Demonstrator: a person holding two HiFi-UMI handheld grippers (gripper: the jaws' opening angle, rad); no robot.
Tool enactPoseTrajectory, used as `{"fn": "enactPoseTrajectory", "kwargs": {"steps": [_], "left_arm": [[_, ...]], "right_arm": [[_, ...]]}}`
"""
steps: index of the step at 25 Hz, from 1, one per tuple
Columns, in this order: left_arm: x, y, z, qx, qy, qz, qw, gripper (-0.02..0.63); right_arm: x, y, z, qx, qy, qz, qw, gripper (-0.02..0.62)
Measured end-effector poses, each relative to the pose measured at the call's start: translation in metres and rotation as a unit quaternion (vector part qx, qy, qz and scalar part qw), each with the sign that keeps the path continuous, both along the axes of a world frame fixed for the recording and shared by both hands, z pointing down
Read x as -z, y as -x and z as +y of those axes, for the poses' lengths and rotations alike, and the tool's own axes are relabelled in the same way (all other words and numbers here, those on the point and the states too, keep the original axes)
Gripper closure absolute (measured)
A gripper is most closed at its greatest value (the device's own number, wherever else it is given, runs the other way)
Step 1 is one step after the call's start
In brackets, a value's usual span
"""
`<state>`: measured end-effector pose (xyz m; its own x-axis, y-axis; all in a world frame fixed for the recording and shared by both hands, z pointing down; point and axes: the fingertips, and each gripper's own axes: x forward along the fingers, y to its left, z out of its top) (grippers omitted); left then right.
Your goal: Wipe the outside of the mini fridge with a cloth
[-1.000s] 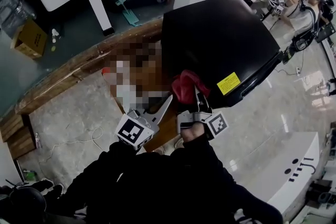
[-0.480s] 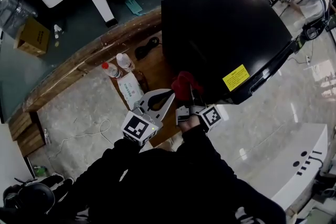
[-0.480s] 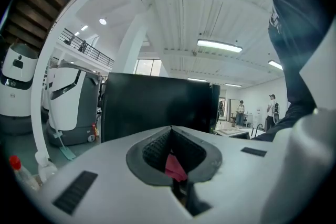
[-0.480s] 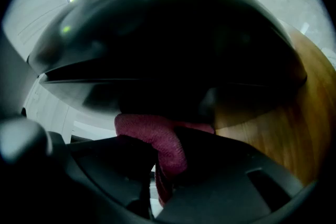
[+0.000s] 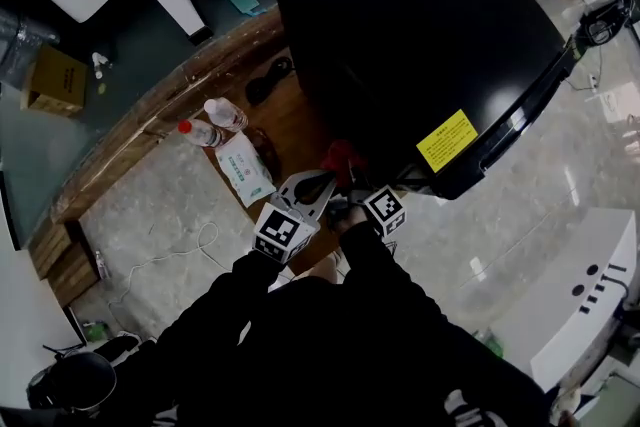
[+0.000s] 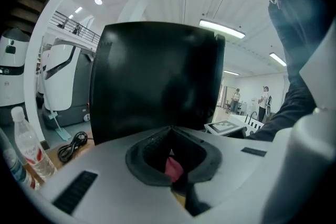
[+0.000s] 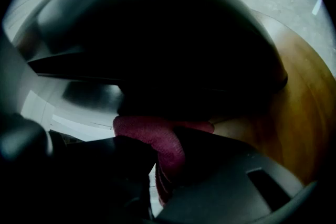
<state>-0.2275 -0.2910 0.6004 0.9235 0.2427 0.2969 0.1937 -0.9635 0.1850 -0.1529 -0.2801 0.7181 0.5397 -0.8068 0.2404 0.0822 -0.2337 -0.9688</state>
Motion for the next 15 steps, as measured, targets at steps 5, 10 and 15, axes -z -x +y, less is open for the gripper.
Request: {"fn": "enactPoseTrajectory", "kwargs": {"steps": [5, 10, 15], "left_arm": [[-0.026, 0.006, 0.002, 0.013, 0.028, -0.031, 0.9991, 0.6], [-0.027, 0.008, 0.007, 0.011, 0.028, -0.035, 0.9989, 0.6], [-0.019, 0.012, 0.013, 0.007, 0.022, -0.03, 0.9993, 0.6]], "right_arm": [[-0.063, 0.003, 0.015, -0.006, 0.054, -0.019, 0.998, 0.538], [-0.114, 0.006, 0.022, 0.01, 0.094, -0.031, 0.995, 0.538], [-0.119, 0.009, 0.022, 0.036, 0.108, -0.013, 0.993, 0.538]]}}
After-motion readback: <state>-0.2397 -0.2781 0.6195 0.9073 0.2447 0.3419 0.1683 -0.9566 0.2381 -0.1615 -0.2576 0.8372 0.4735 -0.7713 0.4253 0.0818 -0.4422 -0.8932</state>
